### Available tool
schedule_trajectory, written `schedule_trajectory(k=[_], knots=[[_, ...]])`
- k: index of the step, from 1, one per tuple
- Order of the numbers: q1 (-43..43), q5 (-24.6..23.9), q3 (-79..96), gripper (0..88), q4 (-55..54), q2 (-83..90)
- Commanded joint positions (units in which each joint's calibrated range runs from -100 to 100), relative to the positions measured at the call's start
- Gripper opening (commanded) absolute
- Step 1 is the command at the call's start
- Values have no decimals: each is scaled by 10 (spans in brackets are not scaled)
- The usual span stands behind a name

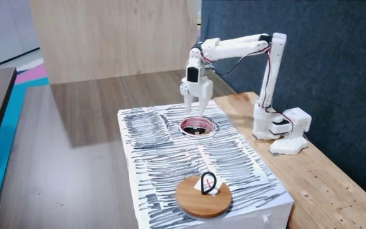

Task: Pick the brown debris from the hole.

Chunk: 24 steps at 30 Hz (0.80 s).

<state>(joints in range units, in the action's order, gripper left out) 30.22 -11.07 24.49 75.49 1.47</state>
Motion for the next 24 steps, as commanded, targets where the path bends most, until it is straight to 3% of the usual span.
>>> schedule_trajectory(k=[1, 11, 18, 24], knots=[[4, -1, -18, 154, 15, -2], [0, 1, 34, 156, 9, -3], [0, 35, 45, 153, 5, -34], [5, 46, 45, 152, -79, -112]])
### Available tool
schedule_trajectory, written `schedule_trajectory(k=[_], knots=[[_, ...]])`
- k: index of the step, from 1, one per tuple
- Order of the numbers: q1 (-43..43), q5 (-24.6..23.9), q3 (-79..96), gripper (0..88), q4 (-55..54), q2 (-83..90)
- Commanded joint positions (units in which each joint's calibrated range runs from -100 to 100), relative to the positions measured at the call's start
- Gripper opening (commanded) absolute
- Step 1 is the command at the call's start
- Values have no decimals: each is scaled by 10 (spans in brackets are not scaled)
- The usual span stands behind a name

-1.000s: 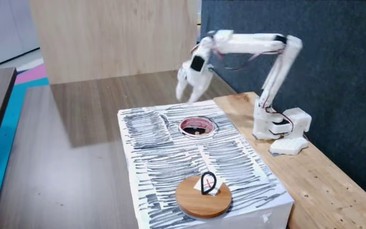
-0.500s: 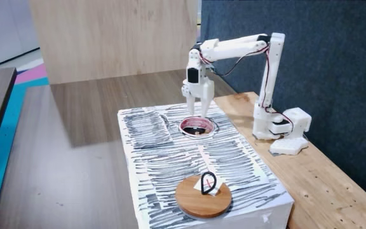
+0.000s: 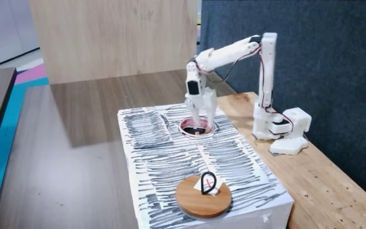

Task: Pick the brown debris from the hole.

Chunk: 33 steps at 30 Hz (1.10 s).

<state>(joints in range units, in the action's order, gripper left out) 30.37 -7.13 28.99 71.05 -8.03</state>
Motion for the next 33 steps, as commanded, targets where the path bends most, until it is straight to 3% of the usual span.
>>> schedule_trajectory(k=[1, 33], knots=[[3, 7, 0, 152, -47, -24], [3, 7, -10, 152, -59, -116]])
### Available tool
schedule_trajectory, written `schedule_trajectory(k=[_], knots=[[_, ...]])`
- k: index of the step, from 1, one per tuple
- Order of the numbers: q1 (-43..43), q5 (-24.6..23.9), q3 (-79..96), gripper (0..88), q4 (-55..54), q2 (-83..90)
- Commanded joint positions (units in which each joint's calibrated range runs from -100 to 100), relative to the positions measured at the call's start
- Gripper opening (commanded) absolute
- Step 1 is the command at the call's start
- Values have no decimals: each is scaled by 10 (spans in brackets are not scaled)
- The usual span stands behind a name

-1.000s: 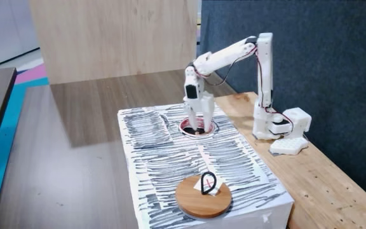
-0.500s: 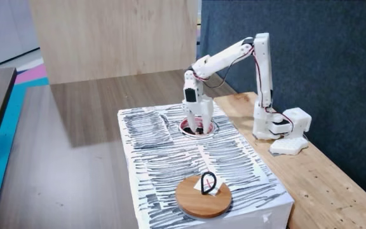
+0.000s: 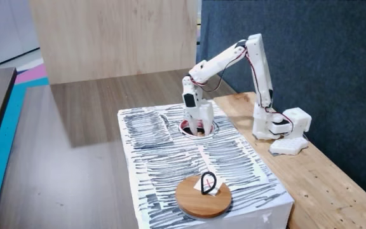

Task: Pick the brown debris from the hole.

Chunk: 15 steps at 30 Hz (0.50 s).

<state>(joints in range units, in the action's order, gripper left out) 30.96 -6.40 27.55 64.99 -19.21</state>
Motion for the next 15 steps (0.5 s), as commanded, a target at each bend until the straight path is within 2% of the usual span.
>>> schedule_trajectory(k=[1, 15], knots=[[-3, 0, 4, 152, 2, -5], [-2, 0, 4, 150, 2, -5]])
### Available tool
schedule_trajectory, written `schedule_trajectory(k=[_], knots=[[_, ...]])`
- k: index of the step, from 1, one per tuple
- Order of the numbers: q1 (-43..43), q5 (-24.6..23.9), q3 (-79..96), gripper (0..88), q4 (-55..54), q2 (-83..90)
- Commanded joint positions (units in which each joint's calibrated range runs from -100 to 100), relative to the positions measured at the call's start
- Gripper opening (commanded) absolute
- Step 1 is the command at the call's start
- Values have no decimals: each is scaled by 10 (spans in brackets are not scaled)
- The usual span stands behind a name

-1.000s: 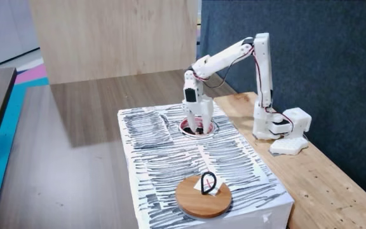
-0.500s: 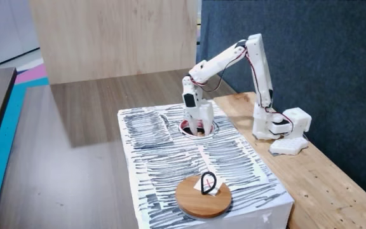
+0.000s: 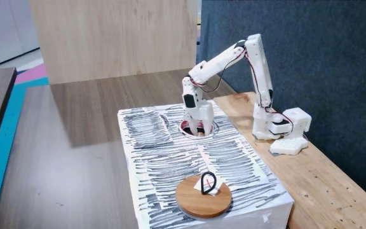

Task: Pick the brown debris from the hole.

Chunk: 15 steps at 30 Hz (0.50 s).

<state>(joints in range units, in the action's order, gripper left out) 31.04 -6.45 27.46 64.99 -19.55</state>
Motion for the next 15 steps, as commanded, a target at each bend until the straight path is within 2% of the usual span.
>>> schedule_trajectory(k=[1, 12, 15], knots=[[-4, 0, 5, 150, 2, -3], [-3, 1, -39, 149, 8, -56], [-3, 1, -41, 111, 9, -56]])
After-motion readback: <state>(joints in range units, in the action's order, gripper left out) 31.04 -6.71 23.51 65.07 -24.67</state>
